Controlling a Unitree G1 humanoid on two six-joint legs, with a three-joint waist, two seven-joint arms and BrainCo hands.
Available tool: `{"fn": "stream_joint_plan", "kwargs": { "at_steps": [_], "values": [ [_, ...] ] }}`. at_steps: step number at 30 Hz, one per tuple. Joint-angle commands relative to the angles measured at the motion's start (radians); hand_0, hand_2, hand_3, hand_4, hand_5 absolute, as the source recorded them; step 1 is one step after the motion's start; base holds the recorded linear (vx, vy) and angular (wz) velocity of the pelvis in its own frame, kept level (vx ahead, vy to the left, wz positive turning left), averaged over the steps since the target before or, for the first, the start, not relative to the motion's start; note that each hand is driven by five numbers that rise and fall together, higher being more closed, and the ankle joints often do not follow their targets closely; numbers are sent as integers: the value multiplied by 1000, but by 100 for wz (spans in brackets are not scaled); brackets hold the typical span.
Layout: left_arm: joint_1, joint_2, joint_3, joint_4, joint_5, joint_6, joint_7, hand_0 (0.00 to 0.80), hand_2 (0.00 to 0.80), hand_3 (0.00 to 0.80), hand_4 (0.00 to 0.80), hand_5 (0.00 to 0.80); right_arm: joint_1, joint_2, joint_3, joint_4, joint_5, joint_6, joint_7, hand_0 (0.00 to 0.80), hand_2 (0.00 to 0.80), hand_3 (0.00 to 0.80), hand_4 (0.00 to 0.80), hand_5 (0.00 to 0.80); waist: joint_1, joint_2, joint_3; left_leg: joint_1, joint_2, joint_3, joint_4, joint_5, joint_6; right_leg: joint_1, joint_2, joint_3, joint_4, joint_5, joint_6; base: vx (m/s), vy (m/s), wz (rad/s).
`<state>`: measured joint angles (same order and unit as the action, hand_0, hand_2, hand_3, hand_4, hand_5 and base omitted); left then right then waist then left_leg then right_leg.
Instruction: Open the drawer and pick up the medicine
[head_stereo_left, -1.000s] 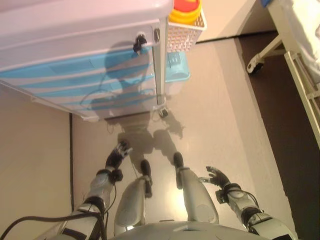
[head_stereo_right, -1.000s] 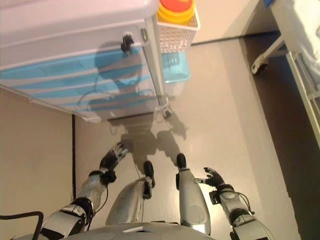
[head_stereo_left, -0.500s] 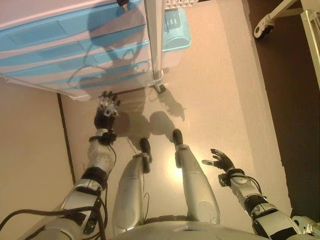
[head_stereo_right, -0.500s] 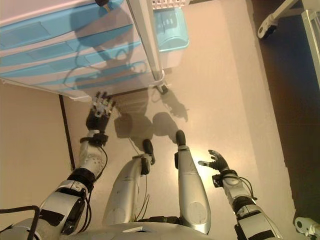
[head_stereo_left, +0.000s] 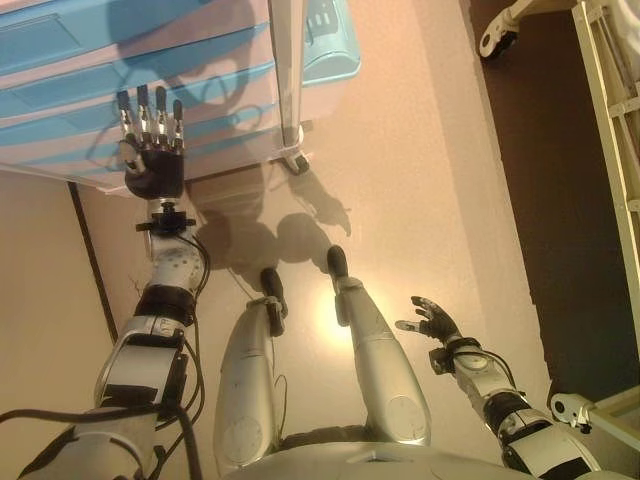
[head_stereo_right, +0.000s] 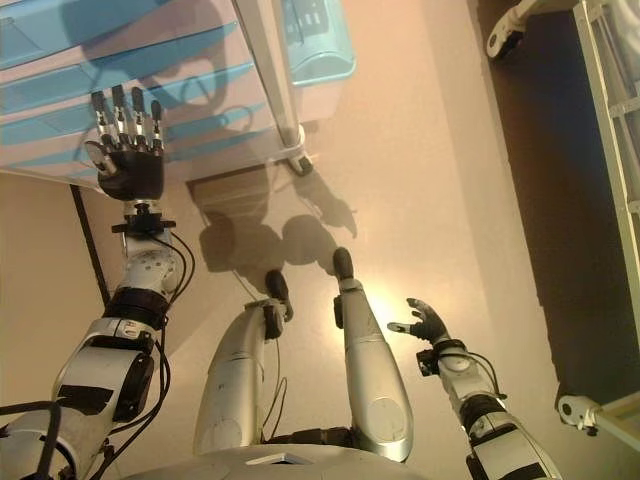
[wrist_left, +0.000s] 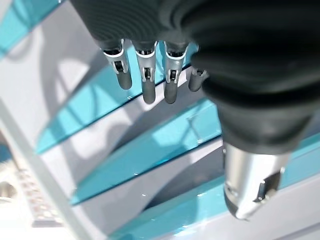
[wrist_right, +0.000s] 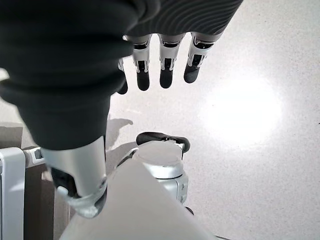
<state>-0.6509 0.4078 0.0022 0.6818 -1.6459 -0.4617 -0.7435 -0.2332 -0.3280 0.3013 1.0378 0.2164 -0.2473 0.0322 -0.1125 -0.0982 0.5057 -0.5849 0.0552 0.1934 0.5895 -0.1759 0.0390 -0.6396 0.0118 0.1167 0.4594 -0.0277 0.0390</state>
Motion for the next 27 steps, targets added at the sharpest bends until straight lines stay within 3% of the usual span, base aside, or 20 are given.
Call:
{"fn": "stream_joint_plan", "kwargs": {
  "at_steps": [1, 9, 15, 20, 27],
  "values": [
    [-58, 59, 34, -30, -61, -32, -68, 0, 0, 0, 0, 0, 68, 1, 33, -5, 38, -29, 1, 0, 0, 0, 0, 0, 11, -6, -53, -15, -60, -4, 43, -116, 23, 39, -18, -79, -74, 16, 3, 16, -32, 2],
    [-114, 115, 42, 4, -87, -8, -82, 0, 0, 0, 0, 0, 76, 1, 45, -18, 43, -27, -2, 0, 0, 0, 0, 0, 8, -16, -37, -18, -62, 6, 49, -98, 27, 49, -30, -88, -82, 33, -2, -30, -19, 2],
    [-101, 124, 13, 65, 47, 46, 85, 0, 0, 0, 0, 0, 68, 2, 47, -31, 55, -14, -6, 0, 0, 0, 0, 0, 15, -16, -28, -6, -65, 4, 37, -93, 28, 62, -32, -99, -84, 31, -2, 7, -16, 1],
    [-50, 138, -47, 222, 305, 222, 253, 0, 0, 0, 0, 0, 56, 4, 45, -48, 60, -3, -21, 0, 0, 0, 0, 0, 19, -13, -14, 2, -69, 6, 20, -78, 29, 75, -35, -110, -97, 35, 1, -9, -18, 5],
    [-3, 139, -72, 307, 460, 344, 286, 0, 0, 0, 0, 0, 46, -2, 36, -67, 55, 13, -29, 0, 0, 0, 0, 0, 18, -4, 0, 12, -67, 13, 7, -70, 28, 81, -35, -115, -99, 33, 3, -7, -2, 3]
  ]
}}
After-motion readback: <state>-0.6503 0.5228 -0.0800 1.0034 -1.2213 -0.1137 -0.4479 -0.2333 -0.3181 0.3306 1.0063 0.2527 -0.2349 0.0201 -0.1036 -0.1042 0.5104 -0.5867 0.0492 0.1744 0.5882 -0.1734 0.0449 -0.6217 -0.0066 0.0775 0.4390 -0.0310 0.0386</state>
